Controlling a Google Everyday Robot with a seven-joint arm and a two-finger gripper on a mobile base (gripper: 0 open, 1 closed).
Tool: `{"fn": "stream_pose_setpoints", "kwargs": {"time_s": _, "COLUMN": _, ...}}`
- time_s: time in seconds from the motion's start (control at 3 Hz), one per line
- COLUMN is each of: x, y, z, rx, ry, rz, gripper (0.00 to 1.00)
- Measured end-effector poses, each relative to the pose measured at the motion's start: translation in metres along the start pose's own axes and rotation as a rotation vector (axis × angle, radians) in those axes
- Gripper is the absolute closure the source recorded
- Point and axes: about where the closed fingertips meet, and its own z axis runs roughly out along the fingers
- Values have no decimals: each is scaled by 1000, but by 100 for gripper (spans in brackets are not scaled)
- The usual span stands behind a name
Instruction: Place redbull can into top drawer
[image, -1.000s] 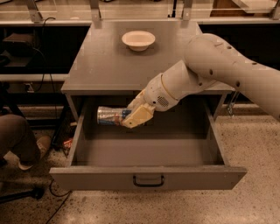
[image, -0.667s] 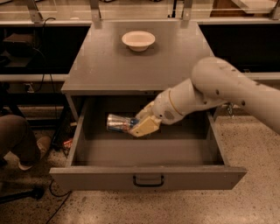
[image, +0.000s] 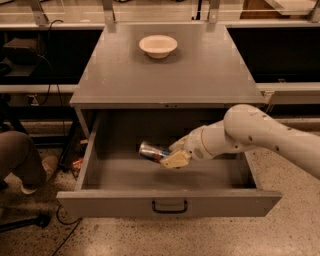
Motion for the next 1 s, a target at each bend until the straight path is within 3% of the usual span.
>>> {"fn": "stream_pose_setpoints", "kwargs": {"time_s": 0.33, "x": 24, "y": -19, "z": 18, "rx": 72, "ry": 12, "rz": 73, "gripper": 77}}
{"fn": "stream_pose_setpoints", "kwargs": {"time_s": 0.67, "x": 31, "y": -35, "z": 32, "rx": 116, "ry": 0, "rz": 108, "gripper": 53}}
{"fn": "stream_pose_setpoints", "kwargs": {"time_s": 1.0, "x": 28, "y": -49, "z": 40, "rx": 132, "ry": -28, "rz": 119, "gripper": 22}}
